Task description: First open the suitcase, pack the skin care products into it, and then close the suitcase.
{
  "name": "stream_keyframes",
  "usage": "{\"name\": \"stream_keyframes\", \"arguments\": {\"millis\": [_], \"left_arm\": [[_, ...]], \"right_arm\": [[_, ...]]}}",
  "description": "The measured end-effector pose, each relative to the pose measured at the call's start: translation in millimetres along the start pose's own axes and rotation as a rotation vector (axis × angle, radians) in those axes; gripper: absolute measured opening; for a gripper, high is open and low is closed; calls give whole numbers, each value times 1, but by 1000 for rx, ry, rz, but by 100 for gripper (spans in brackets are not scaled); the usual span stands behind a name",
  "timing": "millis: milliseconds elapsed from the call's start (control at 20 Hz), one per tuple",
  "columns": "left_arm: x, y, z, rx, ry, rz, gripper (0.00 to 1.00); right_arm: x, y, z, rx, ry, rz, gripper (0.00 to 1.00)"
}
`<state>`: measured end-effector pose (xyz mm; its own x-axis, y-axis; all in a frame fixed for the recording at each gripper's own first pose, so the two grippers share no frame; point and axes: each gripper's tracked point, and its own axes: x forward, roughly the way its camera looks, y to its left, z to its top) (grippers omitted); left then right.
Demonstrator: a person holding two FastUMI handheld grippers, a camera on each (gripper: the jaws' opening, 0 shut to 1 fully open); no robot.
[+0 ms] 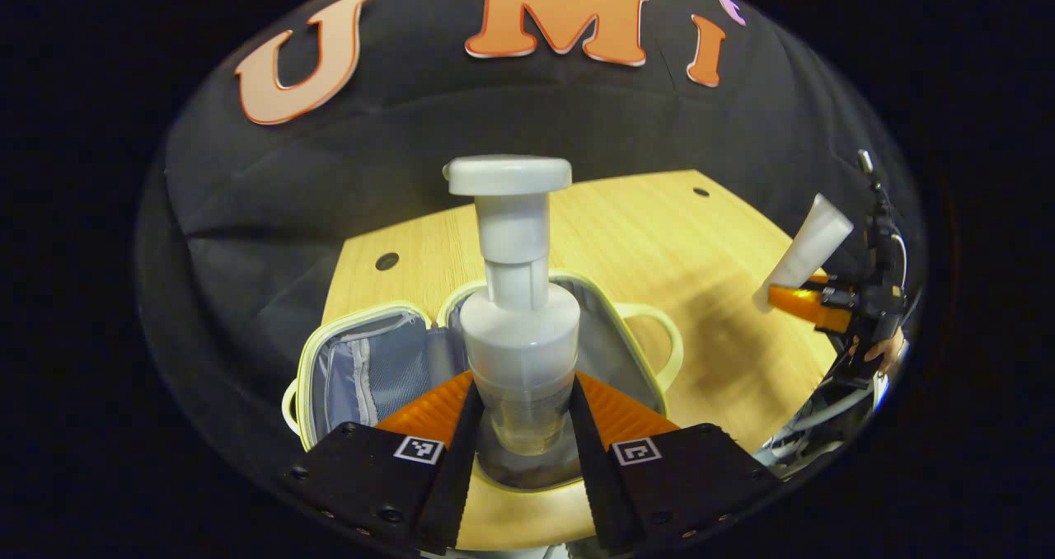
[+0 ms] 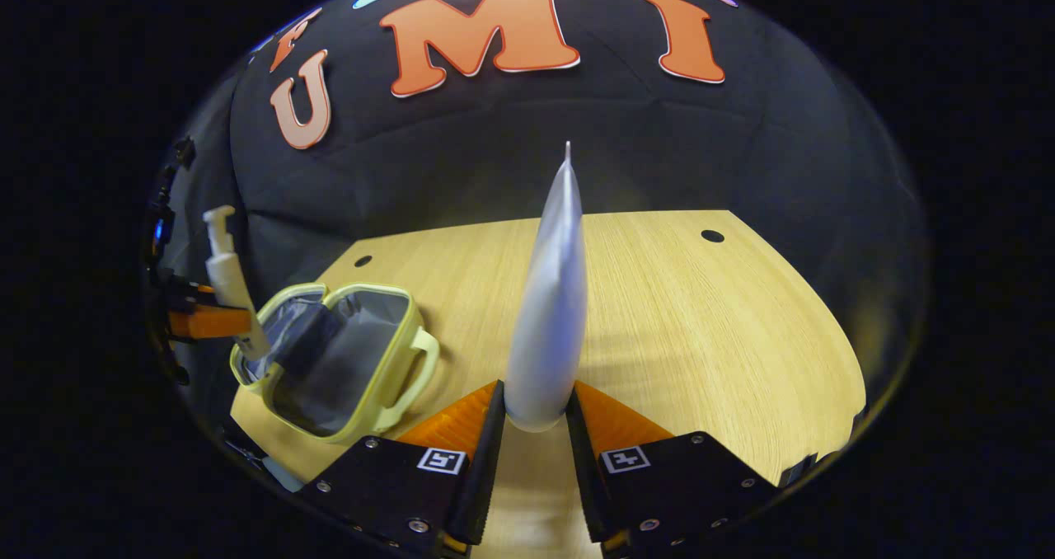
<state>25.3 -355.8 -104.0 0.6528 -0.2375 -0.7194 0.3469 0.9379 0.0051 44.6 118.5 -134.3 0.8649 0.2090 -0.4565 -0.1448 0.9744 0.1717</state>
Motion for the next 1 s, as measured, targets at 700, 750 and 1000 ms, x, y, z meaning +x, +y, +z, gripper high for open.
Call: {"name": "stream_keyframes", "arguments": {"millis": [700, 750, 1000], "left_arm": [[85, 5, -68, -111, 390, -97, 60], [87, 5, -71, -117, 400, -96, 60], [97, 10, -57, -74, 351, -78, 65]], "right_arm": [[-46, 30, 9, 86, -28, 8, 46], [-48, 29, 8, 82, -28, 4, 46], [-47, 31, 3, 74, -12, 5, 46]]}}
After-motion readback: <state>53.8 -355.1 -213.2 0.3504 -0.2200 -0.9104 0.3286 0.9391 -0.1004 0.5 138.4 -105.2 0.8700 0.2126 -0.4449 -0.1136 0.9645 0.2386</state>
